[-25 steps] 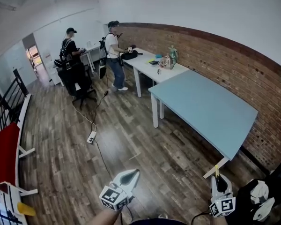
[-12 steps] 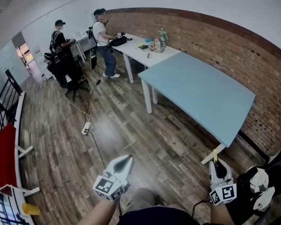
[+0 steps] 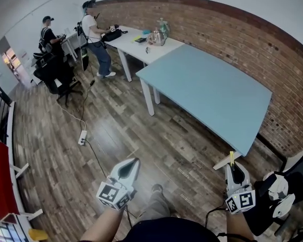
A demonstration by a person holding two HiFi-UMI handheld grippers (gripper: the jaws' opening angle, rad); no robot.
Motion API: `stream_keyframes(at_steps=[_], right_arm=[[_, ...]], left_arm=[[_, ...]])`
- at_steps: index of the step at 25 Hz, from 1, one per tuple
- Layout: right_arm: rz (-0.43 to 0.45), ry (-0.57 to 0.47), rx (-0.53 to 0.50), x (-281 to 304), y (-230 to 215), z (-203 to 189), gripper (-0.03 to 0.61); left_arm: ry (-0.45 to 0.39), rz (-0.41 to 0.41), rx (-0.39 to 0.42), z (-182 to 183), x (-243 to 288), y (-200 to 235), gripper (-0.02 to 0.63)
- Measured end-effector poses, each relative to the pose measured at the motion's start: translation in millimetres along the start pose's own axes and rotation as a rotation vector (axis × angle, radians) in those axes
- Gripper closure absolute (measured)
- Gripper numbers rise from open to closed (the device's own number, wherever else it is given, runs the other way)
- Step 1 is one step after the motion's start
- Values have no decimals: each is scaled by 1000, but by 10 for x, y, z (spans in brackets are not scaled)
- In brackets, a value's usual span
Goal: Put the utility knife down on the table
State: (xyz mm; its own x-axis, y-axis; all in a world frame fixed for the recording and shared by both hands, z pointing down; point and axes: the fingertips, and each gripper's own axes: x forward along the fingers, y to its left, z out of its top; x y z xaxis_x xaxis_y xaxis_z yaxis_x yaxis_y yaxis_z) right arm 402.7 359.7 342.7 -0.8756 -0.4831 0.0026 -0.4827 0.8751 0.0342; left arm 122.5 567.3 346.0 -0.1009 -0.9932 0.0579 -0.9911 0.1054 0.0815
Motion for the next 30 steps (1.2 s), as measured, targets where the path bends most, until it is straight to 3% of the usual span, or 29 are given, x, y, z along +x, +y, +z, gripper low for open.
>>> stream_keyframes(at_steps=[14,22,30], right_arm=[[-86,19,29,1082,-21,103,505],[-137,-14,18,1674,49,166,505],[-145,35,4,2017,-153,9,505]], left_arm=[[13,-150,17,146,997,734,611],[-9,-190,40,269,1383,1364,611],[6,-211,34,253,1852,1530,612]])
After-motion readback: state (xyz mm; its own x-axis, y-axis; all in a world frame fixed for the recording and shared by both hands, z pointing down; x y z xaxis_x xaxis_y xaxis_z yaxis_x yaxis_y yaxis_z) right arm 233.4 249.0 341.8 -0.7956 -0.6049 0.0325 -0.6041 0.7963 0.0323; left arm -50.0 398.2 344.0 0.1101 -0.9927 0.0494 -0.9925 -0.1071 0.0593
